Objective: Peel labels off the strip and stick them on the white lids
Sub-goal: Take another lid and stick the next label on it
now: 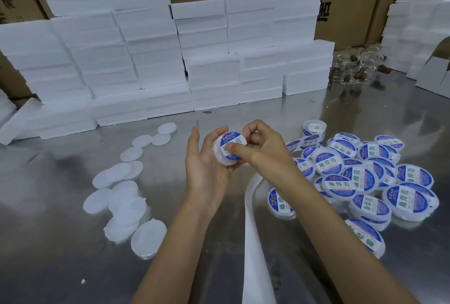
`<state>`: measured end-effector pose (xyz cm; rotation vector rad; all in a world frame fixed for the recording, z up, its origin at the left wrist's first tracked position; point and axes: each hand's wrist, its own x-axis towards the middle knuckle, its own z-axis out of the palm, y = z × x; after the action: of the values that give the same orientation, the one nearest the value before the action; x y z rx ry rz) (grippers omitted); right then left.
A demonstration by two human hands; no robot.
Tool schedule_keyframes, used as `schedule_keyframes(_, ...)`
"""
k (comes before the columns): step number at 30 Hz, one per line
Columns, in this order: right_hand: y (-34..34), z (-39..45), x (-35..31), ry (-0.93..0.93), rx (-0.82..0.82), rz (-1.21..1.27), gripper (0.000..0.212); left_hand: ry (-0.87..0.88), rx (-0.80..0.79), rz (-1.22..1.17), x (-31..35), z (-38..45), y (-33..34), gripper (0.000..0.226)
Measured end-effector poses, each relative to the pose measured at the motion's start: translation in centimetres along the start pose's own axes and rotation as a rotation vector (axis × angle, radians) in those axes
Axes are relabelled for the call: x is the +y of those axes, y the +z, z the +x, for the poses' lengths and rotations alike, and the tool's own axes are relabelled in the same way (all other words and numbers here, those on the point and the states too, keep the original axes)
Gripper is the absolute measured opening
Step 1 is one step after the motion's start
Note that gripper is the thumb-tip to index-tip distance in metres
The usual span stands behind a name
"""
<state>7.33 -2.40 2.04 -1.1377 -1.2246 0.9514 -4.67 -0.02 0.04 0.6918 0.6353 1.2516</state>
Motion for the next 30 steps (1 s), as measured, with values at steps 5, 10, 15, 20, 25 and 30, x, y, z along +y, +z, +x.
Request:
schedule_keyframes(5,0.4,0.1,0.7,-0.007,0.001,-0.015,0.028,0.041,0.010,0.074,-0.1,-0.3,0.5,0.062)
schedule_keyframes(10,0.5,0.0,1.0,-0.037,0.048,-0.072,0.027,0.063,0.021,0.103,0.0,-0.5,0.9,0.058)
schedule_keyframes(15,0.6,-0.1,1.2,-0.048,0.065,-0.104,0.029,0.065,0.040,0.115,0.0,-0.7,1.2,0.054)
schedule_keyframes(20,0.6,-0.1,1.3,-0.046,0.074,-0.053,0.028,0.066,0.048,0.118,0.0,-0.7,1.3,0.049)
schedule_keyframes(25,0.8,-0.1,1.7,-0.039,0.091,-0.057,0.027,0.079,0.022,0.154,-0.1,-0.6,1.2,0.047)
schedule_keyframes(30,0.8,0.0,1.7,-0.103,0.109,-0.123,0.027,0.098,-0.028,0.178,-0.4,-0.4,1.1,0.045)
